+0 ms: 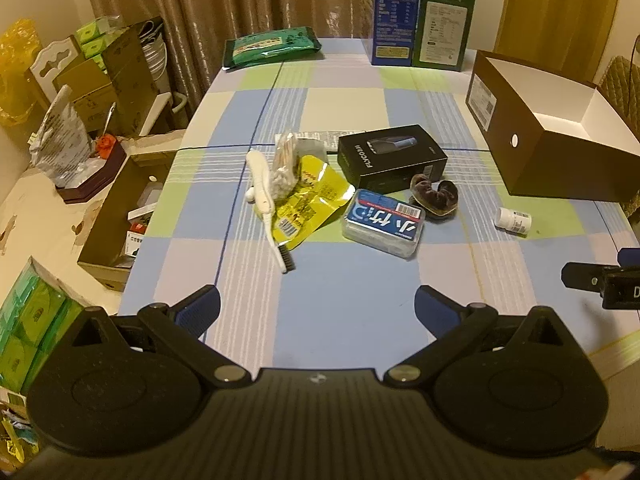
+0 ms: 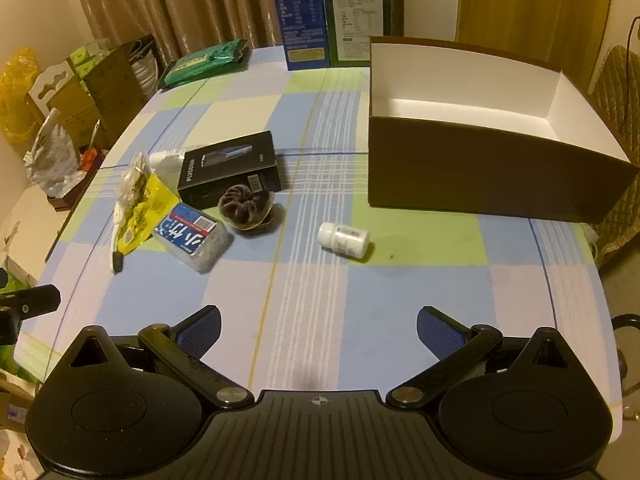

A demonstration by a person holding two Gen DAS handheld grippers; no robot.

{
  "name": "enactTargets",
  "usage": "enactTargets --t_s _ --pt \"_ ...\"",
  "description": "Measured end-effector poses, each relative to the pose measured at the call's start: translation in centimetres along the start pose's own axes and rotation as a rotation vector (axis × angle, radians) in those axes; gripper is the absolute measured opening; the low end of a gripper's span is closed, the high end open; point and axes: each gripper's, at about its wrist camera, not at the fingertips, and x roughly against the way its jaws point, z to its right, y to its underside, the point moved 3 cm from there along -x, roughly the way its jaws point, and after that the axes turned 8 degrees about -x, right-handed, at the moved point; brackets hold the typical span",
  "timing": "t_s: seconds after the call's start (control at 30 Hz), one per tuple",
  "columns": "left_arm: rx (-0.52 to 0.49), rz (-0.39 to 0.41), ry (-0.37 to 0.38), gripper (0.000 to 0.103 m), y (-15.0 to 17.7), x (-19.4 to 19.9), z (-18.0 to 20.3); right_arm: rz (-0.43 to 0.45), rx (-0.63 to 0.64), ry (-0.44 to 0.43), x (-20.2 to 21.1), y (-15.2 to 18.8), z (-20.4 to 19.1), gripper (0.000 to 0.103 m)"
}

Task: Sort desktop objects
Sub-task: 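Move both tools toward the objects on the table, then grasp the white pill bottle with the right tool while the left tool grasps the blue toothpick box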

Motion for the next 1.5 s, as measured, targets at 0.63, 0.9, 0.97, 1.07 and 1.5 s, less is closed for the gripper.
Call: enactTargets --t_s 0.63,0.9,0.97,1.07,1.5 --pt "-0.03 -0.027 0.043 0.102 -2.1 -4.9 2.3 0.013 0.076 -0.086 -5.1 -1.3 2.7 0.101" --pt "0.002 -0.045 0.044 0.102 -2.8 -7.5 3.2 0.05 0.26 -0.12 -8.0 -1.9 3.5 0.071" --pt "0.015 -0.051 0.045 0.102 -3.0 -8.1 3.5 0.069 0.313 -0.127 -8.6 -2.3 3.3 0.064" --pt "0.038 -0.063 0.049 0.102 -3.3 -8.8 3.9 0.086 0.397 -0.124 -9.6 -2.8 3.0 0.06" --pt "0.105 -0.117 0.008 0.102 -3.9 -11.2 5.5 0.011 0.586 -0.172 -13.8 -3.4 2.8 0.024"
